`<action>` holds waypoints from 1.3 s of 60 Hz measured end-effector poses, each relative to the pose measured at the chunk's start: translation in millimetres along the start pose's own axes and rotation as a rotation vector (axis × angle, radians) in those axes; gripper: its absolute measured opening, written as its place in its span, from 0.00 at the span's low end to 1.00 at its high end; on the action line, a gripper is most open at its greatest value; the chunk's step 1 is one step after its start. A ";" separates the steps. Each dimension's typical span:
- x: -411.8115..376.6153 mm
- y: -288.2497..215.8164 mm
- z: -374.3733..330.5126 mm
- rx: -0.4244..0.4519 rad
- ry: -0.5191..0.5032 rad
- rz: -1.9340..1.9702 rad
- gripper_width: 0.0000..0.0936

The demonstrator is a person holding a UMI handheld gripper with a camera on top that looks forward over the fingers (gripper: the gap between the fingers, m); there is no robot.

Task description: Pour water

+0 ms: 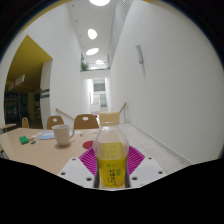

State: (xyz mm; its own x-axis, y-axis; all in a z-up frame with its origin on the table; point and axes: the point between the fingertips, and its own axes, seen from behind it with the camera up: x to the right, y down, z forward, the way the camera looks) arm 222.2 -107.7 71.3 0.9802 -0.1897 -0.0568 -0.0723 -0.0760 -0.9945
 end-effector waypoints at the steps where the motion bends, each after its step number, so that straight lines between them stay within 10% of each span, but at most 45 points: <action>1: 3.6 -1.9 -4.3 0.002 -0.002 0.000 0.36; 14: 2.7 -28.5 26.8 -0.034 0.060 -0.200 0.29; 32: -98.4 -166.5 170.9 0.099 0.188 -1.458 0.29; 50: -197.0 -118.3 235.3 0.167 0.053 -2.405 0.29; 61: -196.4 -150.8 241.7 0.185 0.094 -2.154 0.29; 70: -153.8 -216.1 221.2 0.212 0.171 -1.211 0.29; 78: -126.7 -144.3 230.9 0.030 -0.071 -0.298 0.29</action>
State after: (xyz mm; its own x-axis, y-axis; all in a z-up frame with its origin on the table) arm 151.0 153.4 201.7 0.9679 -0.0947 0.2327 0.2246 -0.0890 -0.9704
